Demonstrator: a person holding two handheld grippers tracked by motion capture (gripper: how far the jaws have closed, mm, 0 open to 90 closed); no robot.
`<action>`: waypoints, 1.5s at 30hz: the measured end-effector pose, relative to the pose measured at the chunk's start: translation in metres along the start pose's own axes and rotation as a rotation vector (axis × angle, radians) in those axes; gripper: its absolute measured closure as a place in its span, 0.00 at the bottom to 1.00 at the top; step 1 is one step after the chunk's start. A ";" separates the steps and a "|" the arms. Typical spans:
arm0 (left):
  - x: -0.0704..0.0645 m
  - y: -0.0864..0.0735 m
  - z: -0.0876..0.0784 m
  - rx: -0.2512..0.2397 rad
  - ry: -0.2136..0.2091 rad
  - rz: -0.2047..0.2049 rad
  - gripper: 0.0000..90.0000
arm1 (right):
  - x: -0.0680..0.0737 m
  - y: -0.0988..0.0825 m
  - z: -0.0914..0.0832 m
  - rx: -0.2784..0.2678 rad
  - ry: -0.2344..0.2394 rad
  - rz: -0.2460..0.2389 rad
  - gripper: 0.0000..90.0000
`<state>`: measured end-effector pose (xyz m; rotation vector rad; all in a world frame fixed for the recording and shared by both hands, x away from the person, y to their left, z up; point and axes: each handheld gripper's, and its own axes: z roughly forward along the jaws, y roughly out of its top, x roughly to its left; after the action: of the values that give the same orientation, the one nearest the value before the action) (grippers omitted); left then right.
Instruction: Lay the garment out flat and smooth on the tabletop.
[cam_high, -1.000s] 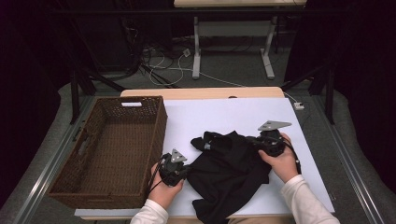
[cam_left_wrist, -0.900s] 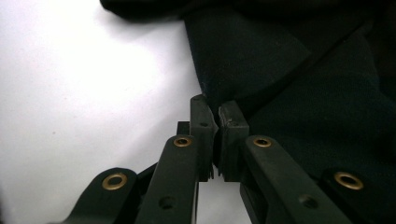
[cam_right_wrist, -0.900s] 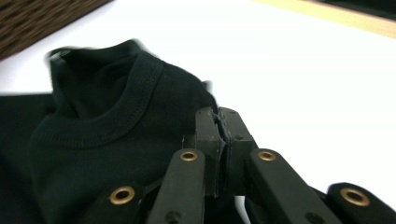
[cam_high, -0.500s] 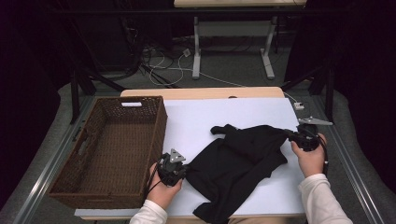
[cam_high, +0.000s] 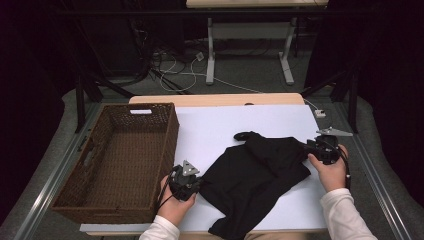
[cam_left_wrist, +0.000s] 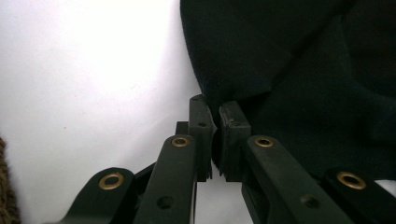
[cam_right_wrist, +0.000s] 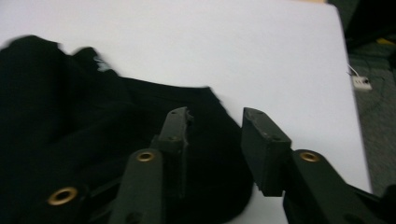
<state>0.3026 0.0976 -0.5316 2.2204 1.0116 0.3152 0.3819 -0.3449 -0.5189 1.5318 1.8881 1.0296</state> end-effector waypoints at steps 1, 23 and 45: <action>0.000 0.000 0.000 0.003 0.001 0.003 0.95 | 0.005 0.001 -0.002 -0.008 0.019 -0.005 0.64; -0.004 0.007 0.019 -0.026 -0.019 0.000 0.56 | 0.076 -0.051 -0.034 0.171 0.195 -0.216 0.37; -0.002 0.010 0.006 -0.003 0.032 0.051 0.97 | 0.069 -0.047 -0.023 0.214 0.145 -0.315 0.86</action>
<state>0.3097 0.0890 -0.5294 2.2471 0.9720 0.3754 0.3194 -0.2875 -0.5376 1.2382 2.3137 0.8363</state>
